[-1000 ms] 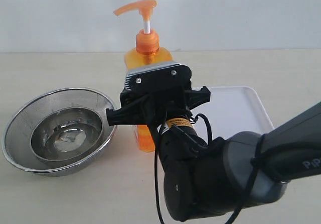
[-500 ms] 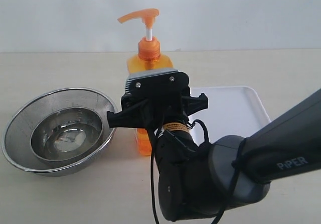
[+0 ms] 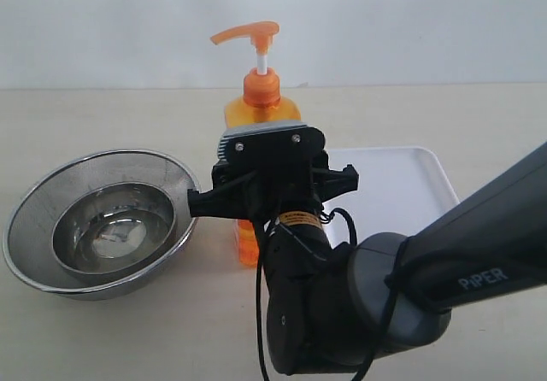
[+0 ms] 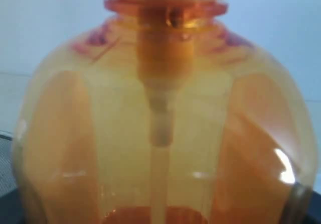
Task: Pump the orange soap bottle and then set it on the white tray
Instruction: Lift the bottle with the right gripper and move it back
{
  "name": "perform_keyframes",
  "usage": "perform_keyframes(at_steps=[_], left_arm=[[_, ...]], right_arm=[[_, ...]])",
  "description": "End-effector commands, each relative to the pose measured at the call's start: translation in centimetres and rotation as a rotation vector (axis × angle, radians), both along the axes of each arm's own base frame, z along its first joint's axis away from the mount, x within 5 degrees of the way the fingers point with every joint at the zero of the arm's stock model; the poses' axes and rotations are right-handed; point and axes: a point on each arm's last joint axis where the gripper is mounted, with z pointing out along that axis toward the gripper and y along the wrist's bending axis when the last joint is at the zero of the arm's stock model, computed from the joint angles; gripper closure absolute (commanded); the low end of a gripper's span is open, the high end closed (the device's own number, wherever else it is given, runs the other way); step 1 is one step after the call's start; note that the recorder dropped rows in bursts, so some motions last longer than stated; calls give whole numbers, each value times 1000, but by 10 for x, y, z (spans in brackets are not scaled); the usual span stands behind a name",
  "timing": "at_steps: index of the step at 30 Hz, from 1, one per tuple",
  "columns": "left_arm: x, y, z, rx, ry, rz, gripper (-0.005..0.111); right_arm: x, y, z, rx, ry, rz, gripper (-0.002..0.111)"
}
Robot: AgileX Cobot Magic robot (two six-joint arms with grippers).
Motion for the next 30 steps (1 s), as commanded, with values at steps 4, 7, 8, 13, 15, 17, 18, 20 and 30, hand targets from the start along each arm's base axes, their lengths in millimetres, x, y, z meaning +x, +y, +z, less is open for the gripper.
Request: perform_keyframes(at_steps=[4,7,8,13,15,17,18,20,30], left_arm=[[0,0,0,-10,-4,4,102],[0,0,0,-10,-4,4,102],[0,0,0,-10,-4,4,102],[0,0,0,-10,-4,4,102],[0,0,0,-10,-4,4,102],[0,0,0,-10,-4,4,102],[0,0,0,-10,-4,4,102],[0,0,0,-10,-4,4,102],[0,0,0,-10,-4,4,102]], right_arm=[[1,6,16,21,-116,42,43],[1,6,16,17,-118,44,11],[1,6,16,8,-120,44,3],[1,6,16,-18,-127,45,3],[1,6,17,-22,-132,49,3],[0,7,21,-23,-142,55,3],[0,6,23,-18,-145,55,3],[0,7,26,-13,-156,67,3],[-3,4,27,-25,-161,86,3]])
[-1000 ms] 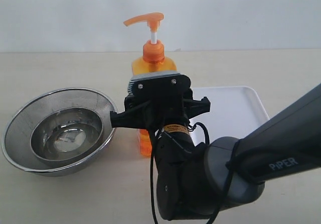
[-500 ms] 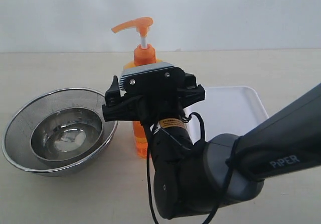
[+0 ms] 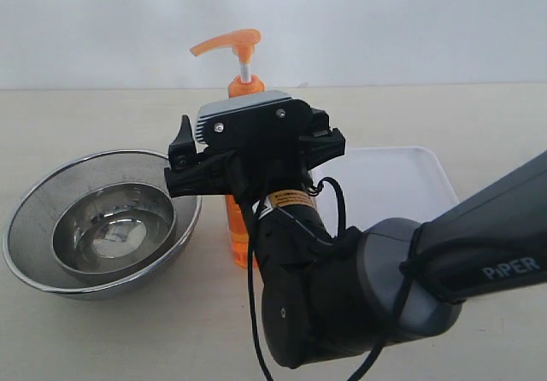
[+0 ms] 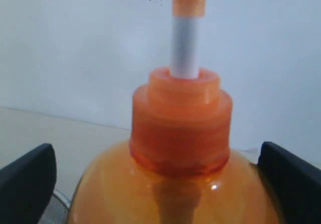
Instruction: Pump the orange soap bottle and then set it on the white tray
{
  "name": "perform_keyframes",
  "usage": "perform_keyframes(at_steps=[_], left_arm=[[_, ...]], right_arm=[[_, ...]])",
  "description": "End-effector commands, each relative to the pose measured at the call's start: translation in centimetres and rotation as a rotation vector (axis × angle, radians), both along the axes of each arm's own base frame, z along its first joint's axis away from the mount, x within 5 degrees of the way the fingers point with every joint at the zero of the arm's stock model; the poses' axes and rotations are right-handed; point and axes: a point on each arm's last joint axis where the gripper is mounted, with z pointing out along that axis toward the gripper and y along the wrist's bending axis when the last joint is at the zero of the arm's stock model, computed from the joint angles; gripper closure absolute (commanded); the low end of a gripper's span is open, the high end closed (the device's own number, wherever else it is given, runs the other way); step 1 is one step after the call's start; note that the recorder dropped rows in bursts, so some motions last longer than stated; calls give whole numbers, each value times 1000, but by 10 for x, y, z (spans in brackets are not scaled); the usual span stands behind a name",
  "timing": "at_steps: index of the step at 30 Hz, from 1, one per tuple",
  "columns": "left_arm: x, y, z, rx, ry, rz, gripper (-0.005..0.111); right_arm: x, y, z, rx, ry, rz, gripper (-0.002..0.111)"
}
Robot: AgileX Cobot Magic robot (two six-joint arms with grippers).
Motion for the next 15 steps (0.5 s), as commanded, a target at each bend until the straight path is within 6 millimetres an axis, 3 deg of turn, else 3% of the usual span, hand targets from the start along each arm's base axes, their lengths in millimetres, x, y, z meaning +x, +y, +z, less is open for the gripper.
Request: perform_keyframes(at_steps=[1,11,15], left_arm=[[0,0,0,-10,-4,4,102],[0,0,0,-10,-4,4,102],[0,0,0,-10,-4,4,102]], right_arm=[[-3,-6,-2,-23,-6,3,3],[-17,-26,11,3,3,32,3],[-26,-27,12,11,111,114,3]])
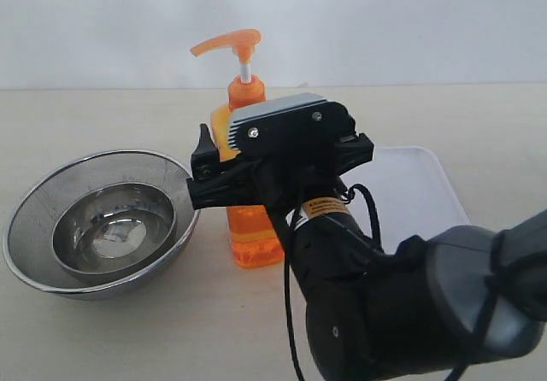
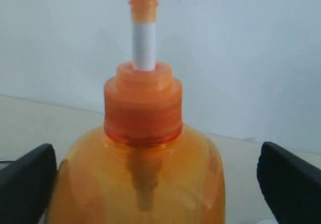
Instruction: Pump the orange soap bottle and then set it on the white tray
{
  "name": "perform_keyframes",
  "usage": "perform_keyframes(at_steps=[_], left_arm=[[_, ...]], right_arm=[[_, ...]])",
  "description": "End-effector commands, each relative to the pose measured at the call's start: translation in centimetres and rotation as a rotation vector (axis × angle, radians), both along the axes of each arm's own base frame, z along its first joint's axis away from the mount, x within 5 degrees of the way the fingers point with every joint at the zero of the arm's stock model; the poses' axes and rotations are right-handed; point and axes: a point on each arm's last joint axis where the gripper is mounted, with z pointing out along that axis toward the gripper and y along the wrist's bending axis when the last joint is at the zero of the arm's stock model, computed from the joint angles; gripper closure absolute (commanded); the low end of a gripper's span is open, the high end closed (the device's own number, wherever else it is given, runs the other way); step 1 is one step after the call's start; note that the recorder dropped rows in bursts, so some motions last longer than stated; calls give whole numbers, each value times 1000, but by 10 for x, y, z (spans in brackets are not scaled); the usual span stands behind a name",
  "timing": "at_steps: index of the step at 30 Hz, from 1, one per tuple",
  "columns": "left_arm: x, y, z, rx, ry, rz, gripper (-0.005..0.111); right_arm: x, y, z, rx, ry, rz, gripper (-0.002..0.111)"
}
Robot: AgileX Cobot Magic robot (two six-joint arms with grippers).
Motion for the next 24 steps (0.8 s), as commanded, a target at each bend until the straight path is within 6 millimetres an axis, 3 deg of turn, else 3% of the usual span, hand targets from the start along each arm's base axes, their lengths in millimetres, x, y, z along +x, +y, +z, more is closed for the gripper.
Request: perform_keyframes(at_steps=[1,10,18,24], left_arm=[[0,0,0,-10,-4,4,102],[0,0,0,-10,-4,4,102],[0,0,0,-10,-4,4,102],[0,0,0,-10,-4,4,102]], right_arm=[[-12,-3,3,5,89,79,3],[-48,-9,14,-4,153,193,3],[-83,-35,18,1,247,260,3],[-98,-51,-2,19,396,333,3]])
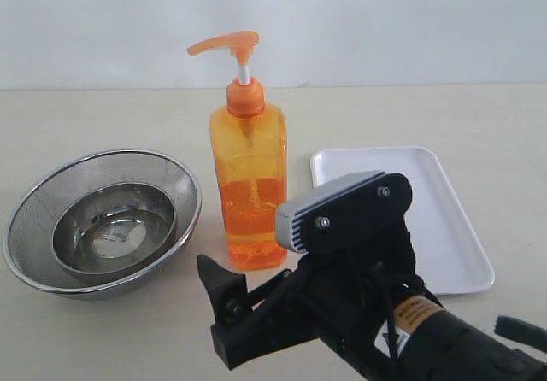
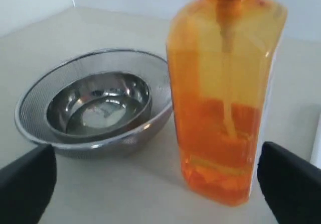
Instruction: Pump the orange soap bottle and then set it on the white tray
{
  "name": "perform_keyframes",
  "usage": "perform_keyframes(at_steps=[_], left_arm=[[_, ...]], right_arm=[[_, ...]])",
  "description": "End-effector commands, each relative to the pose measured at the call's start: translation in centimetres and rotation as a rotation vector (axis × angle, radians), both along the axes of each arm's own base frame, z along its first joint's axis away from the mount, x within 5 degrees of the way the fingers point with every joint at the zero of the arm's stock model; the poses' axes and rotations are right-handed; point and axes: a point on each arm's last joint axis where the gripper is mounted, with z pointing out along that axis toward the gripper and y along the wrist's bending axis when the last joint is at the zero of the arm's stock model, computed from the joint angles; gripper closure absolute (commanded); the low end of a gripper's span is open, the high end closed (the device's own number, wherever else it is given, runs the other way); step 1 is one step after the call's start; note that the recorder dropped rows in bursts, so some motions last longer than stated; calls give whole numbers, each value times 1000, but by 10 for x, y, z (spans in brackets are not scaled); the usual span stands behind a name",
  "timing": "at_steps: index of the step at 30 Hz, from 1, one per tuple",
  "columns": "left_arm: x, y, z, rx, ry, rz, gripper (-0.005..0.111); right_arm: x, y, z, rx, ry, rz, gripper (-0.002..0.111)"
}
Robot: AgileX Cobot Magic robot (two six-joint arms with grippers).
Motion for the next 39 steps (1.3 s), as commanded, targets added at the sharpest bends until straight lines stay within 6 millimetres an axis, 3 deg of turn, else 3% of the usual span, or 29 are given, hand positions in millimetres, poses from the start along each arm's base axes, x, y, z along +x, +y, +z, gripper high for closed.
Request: perform_keyframes(at_steps=[1,5,7,13,21,28,39], left_arm=[[0,0,0,-10,-4,4,102],[0,0,0,-10,-4,4,102],[0,0,0,-10,-4,4,102],[0,0,0,-10,-4,4,102],[0,0,0,-10,-4,4,102],[0,0,0,-10,-4,4,102],[0,0,0,-10,-4,4,102]], right_arm=[[-6,-7,-6,51,66,19,3],[-1,-8,10,67,-151,16,3],[-1,-9,13,85,-176,5,3],[4,-12,6,56,-296,-45,3],[10,4,-24,-32,-276,-52,3],[32,14,-41,-27,-222,-130,3],[53,29,-34,70,-215,-181,3]])
